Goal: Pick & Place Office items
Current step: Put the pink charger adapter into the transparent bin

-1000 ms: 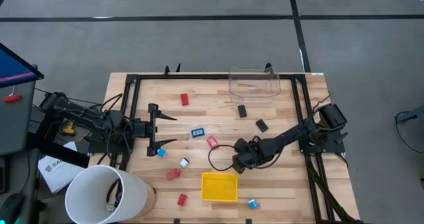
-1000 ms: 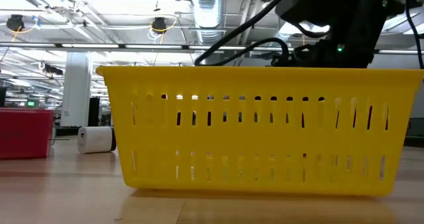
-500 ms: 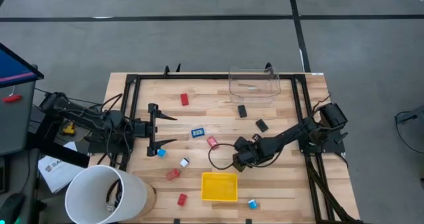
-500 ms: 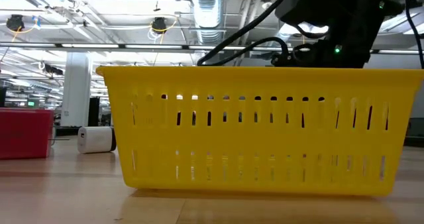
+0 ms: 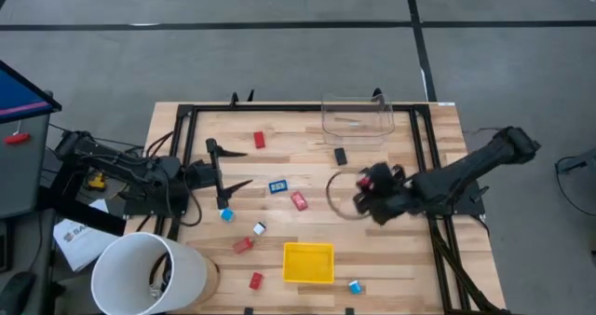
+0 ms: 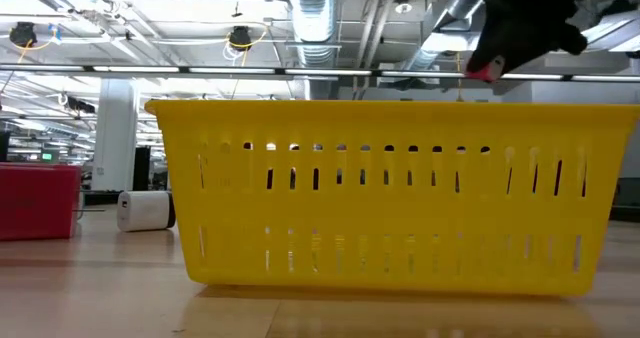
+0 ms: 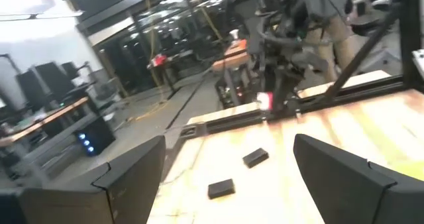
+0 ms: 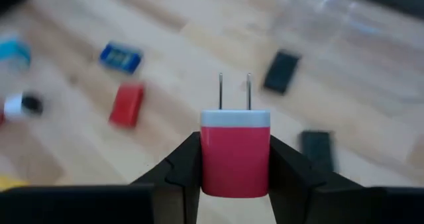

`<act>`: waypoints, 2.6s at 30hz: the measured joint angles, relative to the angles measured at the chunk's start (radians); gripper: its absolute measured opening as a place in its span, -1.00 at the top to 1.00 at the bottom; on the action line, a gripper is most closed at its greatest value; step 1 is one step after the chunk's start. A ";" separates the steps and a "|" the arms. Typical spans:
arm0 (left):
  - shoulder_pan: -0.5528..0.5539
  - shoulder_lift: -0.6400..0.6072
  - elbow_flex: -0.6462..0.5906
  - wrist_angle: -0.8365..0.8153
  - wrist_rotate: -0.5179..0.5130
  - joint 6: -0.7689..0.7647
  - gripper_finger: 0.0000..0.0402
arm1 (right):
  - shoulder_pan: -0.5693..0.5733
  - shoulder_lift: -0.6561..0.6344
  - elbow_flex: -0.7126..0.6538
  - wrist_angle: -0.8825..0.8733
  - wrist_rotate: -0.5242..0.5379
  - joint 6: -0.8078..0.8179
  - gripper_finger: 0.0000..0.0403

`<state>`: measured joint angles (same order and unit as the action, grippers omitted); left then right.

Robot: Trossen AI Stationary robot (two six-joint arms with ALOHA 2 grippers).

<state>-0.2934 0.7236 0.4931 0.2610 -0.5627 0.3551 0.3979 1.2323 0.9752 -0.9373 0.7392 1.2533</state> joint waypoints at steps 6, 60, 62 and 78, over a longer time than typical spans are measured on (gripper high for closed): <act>0.028 0.000 0.000 0.005 -0.003 -0.016 -0.64 | -0.259 -0.072 0.041 0.009 -0.042 -0.215 0.41; 0.063 0.000 0.000 -0.004 -0.001 -0.072 -0.64 | -1.153 0.646 0.327 0.160 -0.675 -0.516 0.41; 0.063 0.000 0.000 -0.004 -0.001 -0.072 -0.64 | -1.154 0.663 0.327 0.173 -0.675 -0.522 0.41; 0.063 0.000 0.000 -0.004 -0.001 -0.064 -0.64 | -1.182 0.733 0.327 0.239 -0.682 -0.566 0.41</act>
<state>-0.2306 0.7238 0.4931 0.2574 -0.5640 0.2909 -0.7837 1.9652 1.3022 -0.6983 0.0577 0.6874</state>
